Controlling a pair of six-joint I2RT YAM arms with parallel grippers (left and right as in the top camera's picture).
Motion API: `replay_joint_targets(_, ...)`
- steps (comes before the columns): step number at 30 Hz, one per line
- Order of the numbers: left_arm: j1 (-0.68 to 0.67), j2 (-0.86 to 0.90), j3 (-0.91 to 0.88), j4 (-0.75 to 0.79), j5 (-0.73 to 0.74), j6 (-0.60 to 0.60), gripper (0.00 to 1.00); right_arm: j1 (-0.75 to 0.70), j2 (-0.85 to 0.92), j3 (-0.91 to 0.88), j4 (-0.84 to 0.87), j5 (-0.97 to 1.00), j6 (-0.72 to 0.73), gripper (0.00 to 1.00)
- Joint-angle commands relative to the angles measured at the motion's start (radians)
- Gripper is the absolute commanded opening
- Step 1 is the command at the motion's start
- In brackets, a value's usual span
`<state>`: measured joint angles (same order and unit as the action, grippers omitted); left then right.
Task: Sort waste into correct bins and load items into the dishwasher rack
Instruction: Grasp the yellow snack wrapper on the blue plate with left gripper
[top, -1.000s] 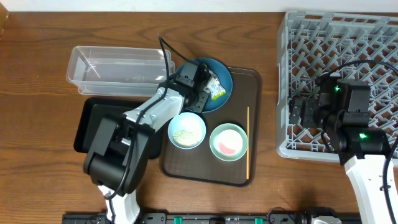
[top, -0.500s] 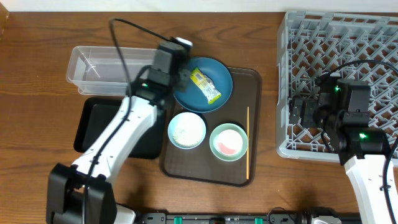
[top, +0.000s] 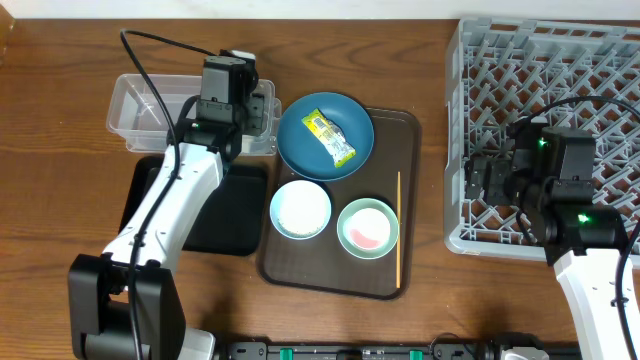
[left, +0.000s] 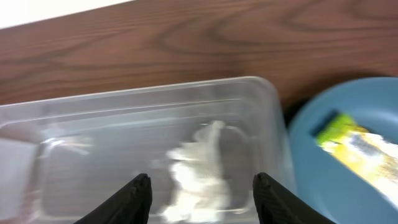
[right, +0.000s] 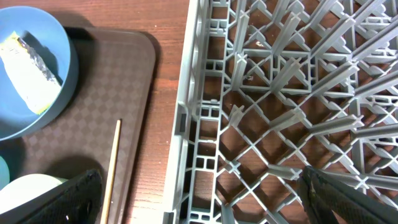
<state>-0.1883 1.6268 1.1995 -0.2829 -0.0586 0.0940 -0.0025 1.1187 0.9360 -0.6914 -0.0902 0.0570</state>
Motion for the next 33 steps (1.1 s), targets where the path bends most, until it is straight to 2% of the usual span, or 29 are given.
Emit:
replay_joint_targets(1, -0.024, 0.006, 0.013, -0.003, 0.231, -0.005, 0.55, 0.010, -0.004, 0.019, 0.000, -0.004, -0.002, 0.99)
replay_joint_targets(3, -0.048, 0.010, 0.013, 0.000, 0.311, -0.036, 0.55, 0.010, -0.004, 0.019, 0.000, -0.004, -0.002, 0.99)
replay_joint_targets(6, -0.099, 0.034, 0.013, 0.005, 0.308, -0.088, 0.55, 0.010, -0.004, 0.019, 0.000, -0.004, -0.002, 0.99)
replay_joint_targets(11, -0.159, 0.111, 0.013, 0.042, 0.308, -0.312, 0.70, 0.010, -0.002, 0.019, 0.000, -0.004, -0.002, 0.99)
replay_joint_targets(16, -0.193, 0.227, 0.013, 0.114, 0.309, -0.451, 0.70, 0.010, -0.001, 0.019, 0.000, -0.004, -0.002, 0.99)
replay_joint_targets(25, -0.200, 0.362, 0.013, 0.169, 0.309, -0.552, 0.70, 0.010, 0.000, 0.019, 0.000, -0.004, -0.001, 0.99)
replay_joint_targets(28, -0.204, 0.389, 0.013, 0.178, 0.309, -0.552, 0.64, 0.010, 0.000, 0.019, -0.001, -0.004, -0.001, 0.99)
replay_joint_targets(33, -0.217, 0.396, 0.013, 0.193, 0.309, -0.552, 0.44, 0.010, 0.000, 0.019, 0.000, -0.005, -0.001, 0.99)
